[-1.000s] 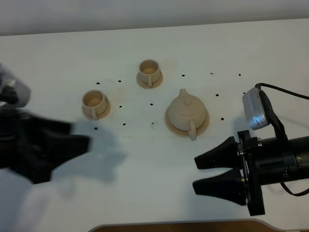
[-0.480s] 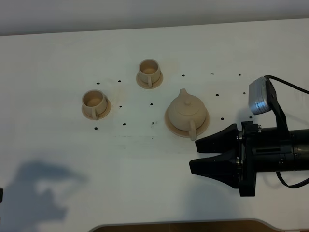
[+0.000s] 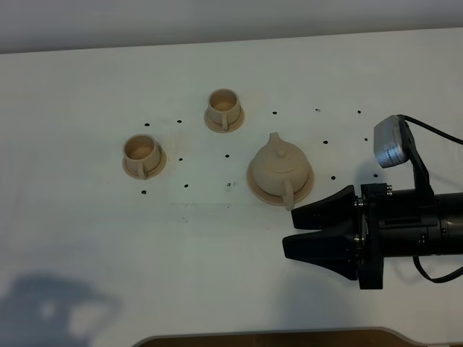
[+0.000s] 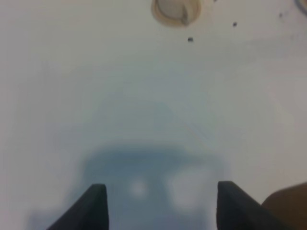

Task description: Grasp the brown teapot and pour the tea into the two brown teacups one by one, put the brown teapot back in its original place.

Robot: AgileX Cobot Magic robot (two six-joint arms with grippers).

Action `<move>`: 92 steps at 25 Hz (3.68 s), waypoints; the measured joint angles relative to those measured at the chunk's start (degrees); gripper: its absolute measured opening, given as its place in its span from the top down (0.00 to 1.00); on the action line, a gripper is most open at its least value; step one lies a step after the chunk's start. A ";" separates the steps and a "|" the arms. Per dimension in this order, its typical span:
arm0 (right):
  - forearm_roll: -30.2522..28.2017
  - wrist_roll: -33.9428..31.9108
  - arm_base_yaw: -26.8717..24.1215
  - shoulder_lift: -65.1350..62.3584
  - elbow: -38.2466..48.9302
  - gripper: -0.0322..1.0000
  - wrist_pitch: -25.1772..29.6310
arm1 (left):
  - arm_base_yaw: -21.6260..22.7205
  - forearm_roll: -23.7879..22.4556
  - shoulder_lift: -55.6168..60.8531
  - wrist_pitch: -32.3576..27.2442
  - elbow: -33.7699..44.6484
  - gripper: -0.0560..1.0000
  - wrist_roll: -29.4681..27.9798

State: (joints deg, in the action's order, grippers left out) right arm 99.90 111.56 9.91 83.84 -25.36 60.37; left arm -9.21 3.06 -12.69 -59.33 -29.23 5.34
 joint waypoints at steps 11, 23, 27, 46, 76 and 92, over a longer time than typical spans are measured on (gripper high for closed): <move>0.68 -12.79 0.00 0.05 -3.63 0.43 -4.05 | 5.27 0.30 11.31 -0.07 0.06 0.44 0.00; -6.91 -31.83 0.21 0.05 -14.39 0.43 -10.20 | 11.73 0.30 13.06 -0.20 0.17 0.44 0.00; -20.56 -47.72 4.06 -0.05 -21.03 0.44 -18.79 | 11.73 0.30 13.06 -0.20 0.17 0.44 0.00; -87.24 -127.33 17.08 16.68 -51.65 0.45 -4.27 | 11.77 0.30 13.06 -0.20 0.17 0.44 -0.06; -91.53 -132.40 17.19 39.64 -69.60 0.45 8.58 | 11.83 0.24 13.06 -0.20 0.17 0.44 -0.06; -91.79 -132.32 17.19 40.44 -69.62 0.45 6.89 | 11.83 0.24 13.06 -0.20 0.17 0.44 -0.06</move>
State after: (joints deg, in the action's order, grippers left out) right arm 8.12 -20.76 27.10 124.28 -94.98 67.26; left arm 2.62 3.31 0.37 -59.53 -29.06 5.28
